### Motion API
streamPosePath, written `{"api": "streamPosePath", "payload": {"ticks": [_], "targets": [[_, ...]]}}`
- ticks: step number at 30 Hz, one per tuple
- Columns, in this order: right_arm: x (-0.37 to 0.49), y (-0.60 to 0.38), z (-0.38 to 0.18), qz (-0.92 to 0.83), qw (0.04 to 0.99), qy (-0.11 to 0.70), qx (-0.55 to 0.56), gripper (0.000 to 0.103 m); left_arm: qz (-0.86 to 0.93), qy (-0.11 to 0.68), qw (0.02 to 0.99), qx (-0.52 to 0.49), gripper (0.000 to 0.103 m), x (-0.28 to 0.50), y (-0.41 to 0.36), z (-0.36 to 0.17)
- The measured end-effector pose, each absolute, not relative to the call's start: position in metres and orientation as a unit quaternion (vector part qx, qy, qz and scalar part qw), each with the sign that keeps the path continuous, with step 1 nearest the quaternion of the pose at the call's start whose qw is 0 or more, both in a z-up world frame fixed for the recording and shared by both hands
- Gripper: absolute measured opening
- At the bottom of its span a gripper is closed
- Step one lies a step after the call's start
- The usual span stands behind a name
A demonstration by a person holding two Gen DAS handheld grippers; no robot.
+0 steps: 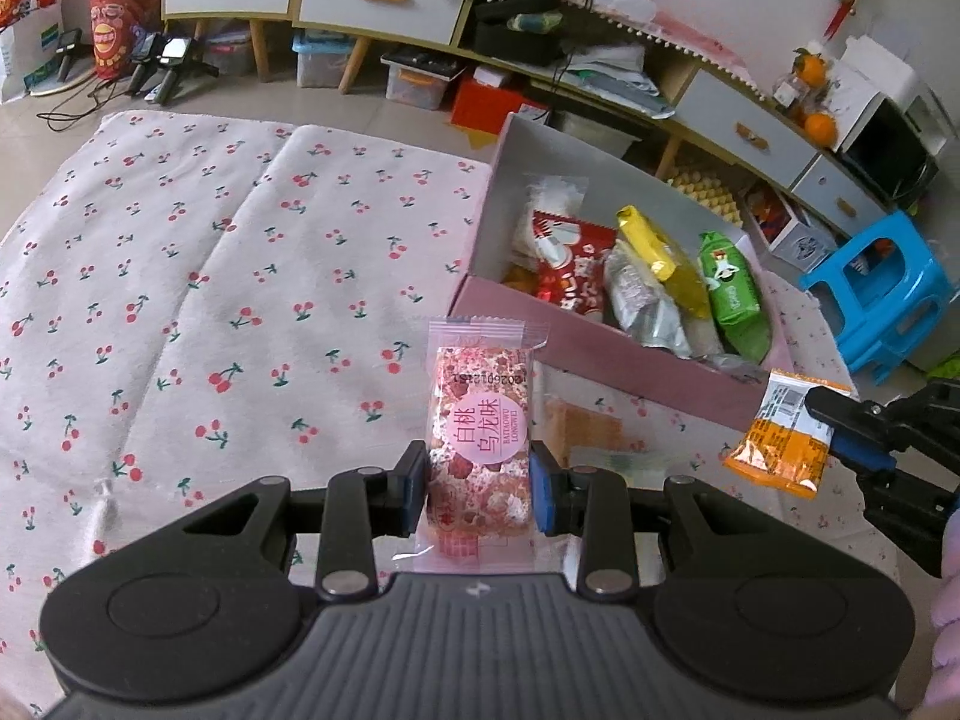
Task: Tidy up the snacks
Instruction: 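Carry the pink candy bar and orange packet over the pink box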
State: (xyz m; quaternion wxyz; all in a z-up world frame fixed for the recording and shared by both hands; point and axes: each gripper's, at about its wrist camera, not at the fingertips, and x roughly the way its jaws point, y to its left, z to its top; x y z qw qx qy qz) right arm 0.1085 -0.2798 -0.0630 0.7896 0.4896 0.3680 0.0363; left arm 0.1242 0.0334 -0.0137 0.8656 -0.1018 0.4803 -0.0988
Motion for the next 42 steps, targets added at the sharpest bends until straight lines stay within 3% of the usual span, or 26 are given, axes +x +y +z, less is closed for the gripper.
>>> {"api": "streamPosePath", "payload": {"ticks": [14,27,42], "targets": [[0.122,-0.303,-0.057,0.036,0.799,0.309,0.514,0.012,-0.104,0.454,0.877,-0.118,0.031,0.128,0.023,-0.003],[0.14,-0.305,-0.064,0.028,0.806,0.271,0.526,0.012,-0.138,0.42,0.895,-0.062,0.031,0.145,-0.009,0.007],[0.146,-0.323,-0.08,-0.025,0.813,0.279,0.511,0.012,-0.211,0.435,0.872,-0.078,0.031,0.188,-0.067,-0.001]]}}
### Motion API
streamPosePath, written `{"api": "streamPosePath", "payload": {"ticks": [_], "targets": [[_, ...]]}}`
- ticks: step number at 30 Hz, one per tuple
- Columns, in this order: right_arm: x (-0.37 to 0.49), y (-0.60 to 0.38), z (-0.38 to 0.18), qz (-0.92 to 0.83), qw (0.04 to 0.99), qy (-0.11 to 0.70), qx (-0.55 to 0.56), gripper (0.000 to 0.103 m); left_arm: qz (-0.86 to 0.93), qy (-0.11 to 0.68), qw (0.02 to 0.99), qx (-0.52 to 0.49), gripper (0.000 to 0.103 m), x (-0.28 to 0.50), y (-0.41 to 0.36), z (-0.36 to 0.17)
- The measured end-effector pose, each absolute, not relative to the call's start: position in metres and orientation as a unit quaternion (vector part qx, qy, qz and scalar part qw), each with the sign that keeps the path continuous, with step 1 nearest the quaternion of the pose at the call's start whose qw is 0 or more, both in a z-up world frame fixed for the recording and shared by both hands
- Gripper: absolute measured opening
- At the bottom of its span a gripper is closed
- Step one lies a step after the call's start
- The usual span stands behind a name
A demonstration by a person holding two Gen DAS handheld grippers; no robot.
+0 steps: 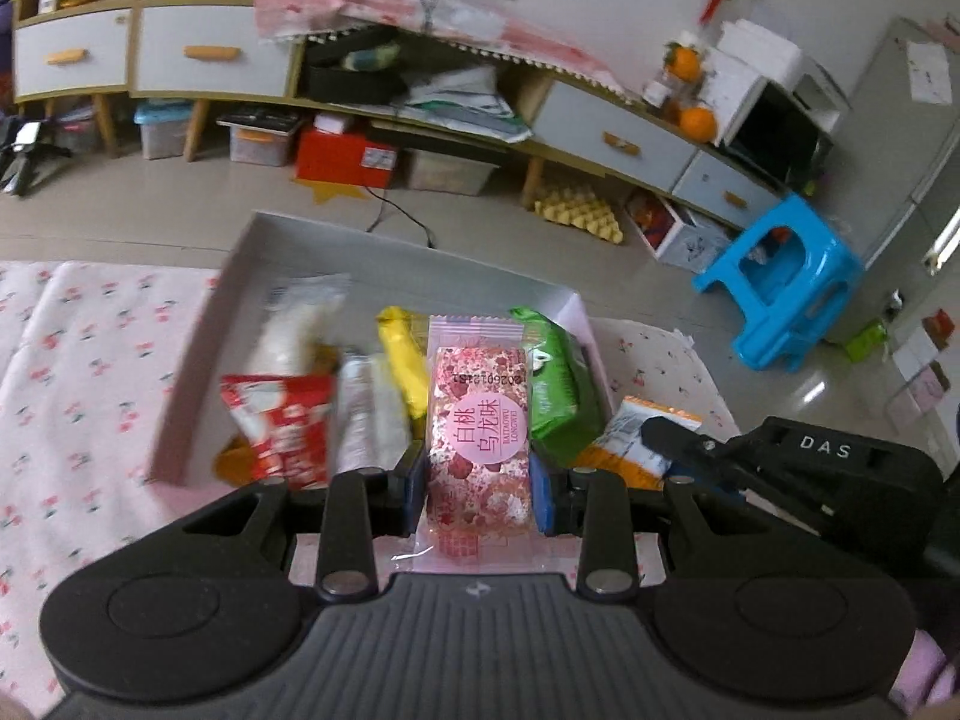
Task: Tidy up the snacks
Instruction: 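Carry the pink candy bar and orange packet over the pink box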
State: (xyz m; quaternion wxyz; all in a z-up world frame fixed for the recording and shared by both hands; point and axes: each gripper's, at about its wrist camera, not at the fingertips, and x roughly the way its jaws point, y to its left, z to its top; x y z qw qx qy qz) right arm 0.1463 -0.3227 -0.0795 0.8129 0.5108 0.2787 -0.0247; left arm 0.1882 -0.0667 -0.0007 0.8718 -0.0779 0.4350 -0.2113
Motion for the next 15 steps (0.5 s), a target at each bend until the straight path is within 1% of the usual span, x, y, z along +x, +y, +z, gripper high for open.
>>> {"api": "streamPosePath", "payload": {"ticks": [8,15], "targets": [[0.151,-0.319,-0.086,-0.022,0.809,0.291,0.511,0.012,-0.199,0.446,0.871,-0.047,0.031,0.205,-0.084,-0.018],[0.151,-0.319,-0.091,-0.026,0.804,0.296,0.515,0.012,-0.2,0.434,0.878,-0.013,0.032,0.209,-0.093,-0.019]]}}
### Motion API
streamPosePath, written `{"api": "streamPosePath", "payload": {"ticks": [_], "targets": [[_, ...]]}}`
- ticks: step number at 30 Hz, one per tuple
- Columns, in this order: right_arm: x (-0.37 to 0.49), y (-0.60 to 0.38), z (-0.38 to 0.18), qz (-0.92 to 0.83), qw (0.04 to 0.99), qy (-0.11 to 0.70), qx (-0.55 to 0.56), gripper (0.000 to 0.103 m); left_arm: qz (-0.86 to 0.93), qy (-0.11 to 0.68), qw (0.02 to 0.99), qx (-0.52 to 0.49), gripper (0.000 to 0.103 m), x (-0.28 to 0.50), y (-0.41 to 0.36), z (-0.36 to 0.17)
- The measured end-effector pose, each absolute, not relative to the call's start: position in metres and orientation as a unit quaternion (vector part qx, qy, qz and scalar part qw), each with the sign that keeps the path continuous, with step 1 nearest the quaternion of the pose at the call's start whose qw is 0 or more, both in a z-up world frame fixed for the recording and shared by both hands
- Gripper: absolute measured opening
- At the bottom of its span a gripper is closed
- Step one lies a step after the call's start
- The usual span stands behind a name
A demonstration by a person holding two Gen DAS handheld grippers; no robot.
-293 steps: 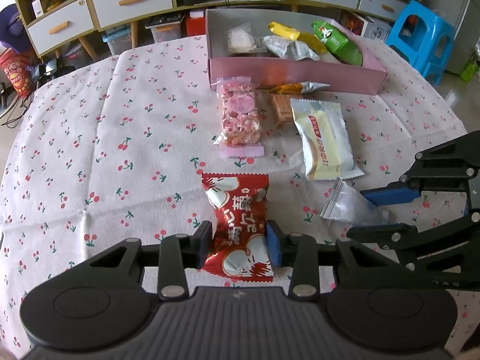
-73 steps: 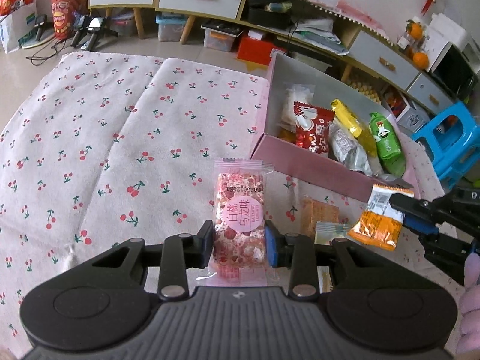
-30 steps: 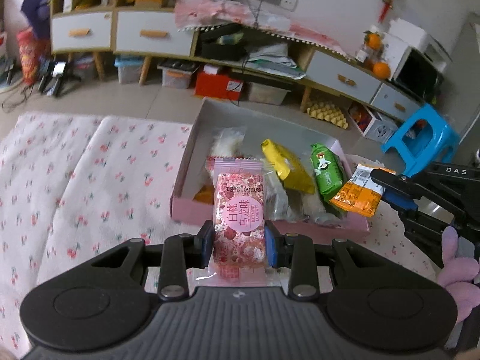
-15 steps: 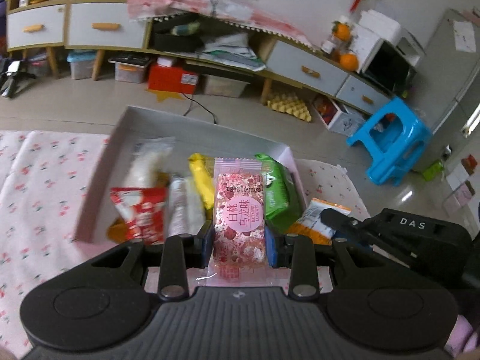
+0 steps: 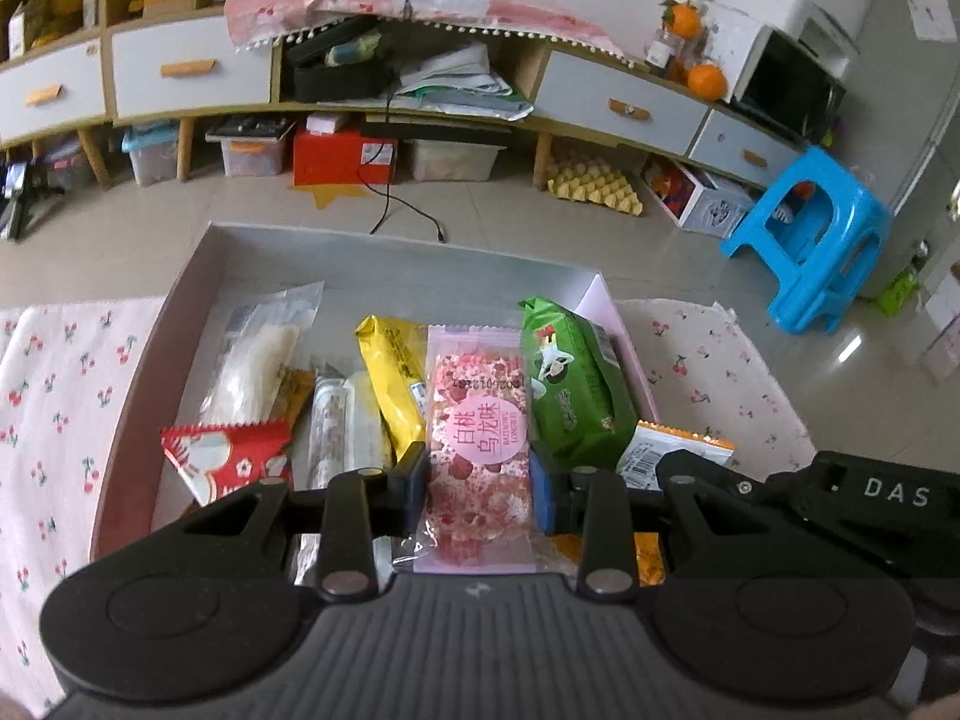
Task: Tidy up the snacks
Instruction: 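Carry the pink candy bar and orange packet over the pink box, then open both grippers to drop the pink bar and orange packet into the box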
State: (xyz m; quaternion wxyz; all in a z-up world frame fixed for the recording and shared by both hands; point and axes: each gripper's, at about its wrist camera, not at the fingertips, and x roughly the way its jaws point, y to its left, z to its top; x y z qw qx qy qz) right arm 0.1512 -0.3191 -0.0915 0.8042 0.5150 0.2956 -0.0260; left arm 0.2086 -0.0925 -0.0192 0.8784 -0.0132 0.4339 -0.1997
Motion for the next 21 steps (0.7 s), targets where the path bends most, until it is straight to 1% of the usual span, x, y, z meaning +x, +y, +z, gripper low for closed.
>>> {"api": "streamPosePath", "payload": {"ticks": [5,11,13,14,18,21], "targets": [[0.151,-0.318,-0.091,-0.027,0.806,0.297,0.511,0.012,-0.196,0.428,0.882,0.018,0.032,0.212,-0.1,-0.024],[0.153,-0.314,-0.086,-0.022,0.817,0.305,0.489,0.012,-0.188,0.446,0.875,0.006,0.033,0.215,-0.095,-0.03],[0.155,-0.312,-0.085,-0.019,0.821,0.308,0.481,0.015,-0.188,0.439,0.879,0.005,0.037,0.212,-0.094,-0.027],[0.155,-0.311,-0.084,-0.018,0.822,0.31,0.478,0.016,-0.191,0.437,0.879,0.007,0.042,0.21,-0.094,-0.026],[0.156,-0.308,-0.082,-0.007,0.821,0.319,0.474,0.017,-0.2,0.425,0.882,0.018,0.054,0.203,-0.097,-0.019],[0.155,-0.305,-0.077,-0.007,0.828,0.323,0.458,0.028,-0.2,0.419,0.885,0.025,0.059,0.199,-0.099,-0.014]]}}
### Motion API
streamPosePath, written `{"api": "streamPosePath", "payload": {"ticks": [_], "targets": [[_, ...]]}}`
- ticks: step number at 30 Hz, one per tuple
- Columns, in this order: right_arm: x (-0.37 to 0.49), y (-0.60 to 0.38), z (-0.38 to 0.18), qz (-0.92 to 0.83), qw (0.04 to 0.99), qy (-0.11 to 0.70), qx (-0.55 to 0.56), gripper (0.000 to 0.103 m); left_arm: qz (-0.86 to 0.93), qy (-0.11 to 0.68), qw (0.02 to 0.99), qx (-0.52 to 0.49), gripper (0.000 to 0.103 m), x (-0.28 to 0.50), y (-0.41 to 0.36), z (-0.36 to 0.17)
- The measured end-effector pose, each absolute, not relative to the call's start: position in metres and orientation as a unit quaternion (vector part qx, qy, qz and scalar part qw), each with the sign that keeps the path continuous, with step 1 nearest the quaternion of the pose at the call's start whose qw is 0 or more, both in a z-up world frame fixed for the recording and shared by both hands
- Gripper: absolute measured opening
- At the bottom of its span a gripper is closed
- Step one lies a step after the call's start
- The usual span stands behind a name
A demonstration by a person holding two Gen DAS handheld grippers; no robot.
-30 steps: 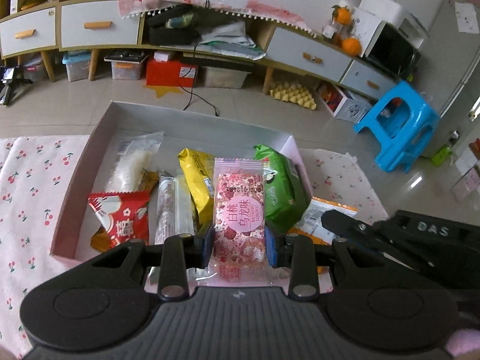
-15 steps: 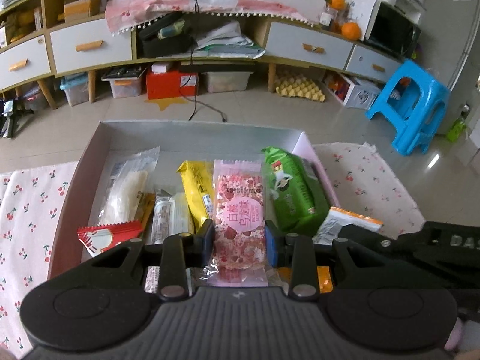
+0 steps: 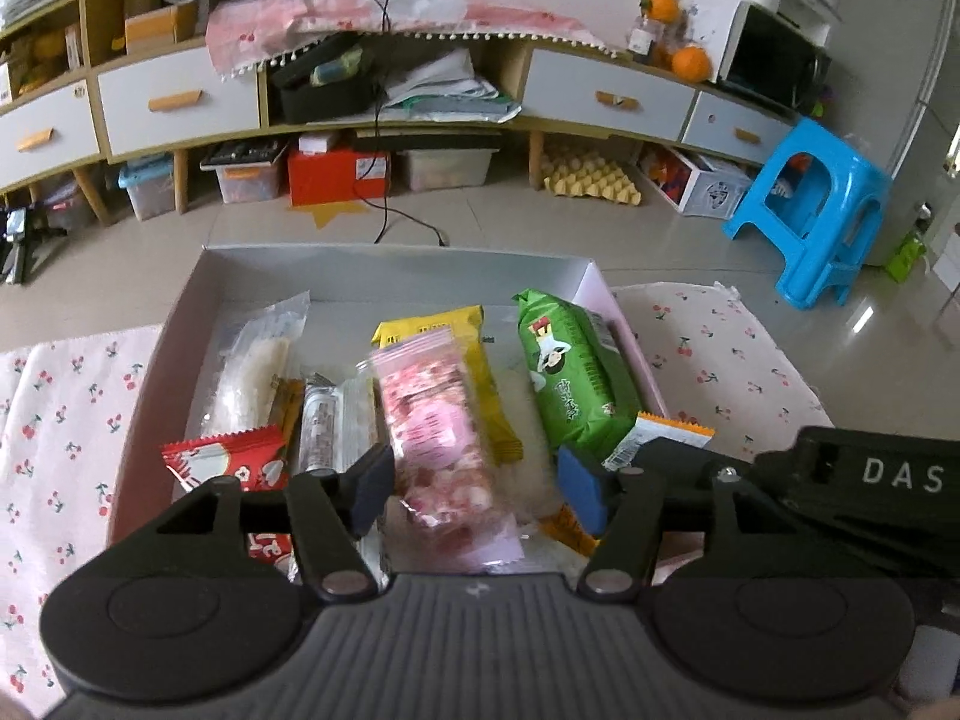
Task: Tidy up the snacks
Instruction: 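Open both grippers to drop the pink bar and orange packet into the box, then grasp the white-and-yellow packet beside the box with the left gripper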
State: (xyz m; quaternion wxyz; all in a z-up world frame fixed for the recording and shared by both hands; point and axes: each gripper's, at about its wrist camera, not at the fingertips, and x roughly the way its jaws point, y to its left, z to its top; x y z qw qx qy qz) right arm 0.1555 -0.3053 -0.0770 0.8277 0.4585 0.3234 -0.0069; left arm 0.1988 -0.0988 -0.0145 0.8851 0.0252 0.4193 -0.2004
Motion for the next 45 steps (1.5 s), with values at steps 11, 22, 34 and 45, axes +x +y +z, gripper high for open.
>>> {"api": "streamPosePath", "payload": {"ticks": [11,22,34,45], "targets": [[0.143,-0.304,-0.049,0.006,0.854,0.317,0.412,0.062,-0.189,0.407,0.894,0.008,0.071,0.183,-0.08,0.001],[0.126,-0.297,-0.027,0.018,0.885,0.328,0.329,0.078,-0.18,0.398,0.9,0.005,0.089,0.155,-0.051,0.009],[0.111,-0.283,-0.021,0.019,0.904,0.352,0.241,0.088,-0.14,0.411,0.901,-0.015,0.099,0.123,-0.025,-0.003],[0.104,-0.258,-0.036,0.022,0.906,0.397,0.146,0.089,-0.124,0.441,0.888,0.035,0.092,0.099,-0.047,-0.038]]}}
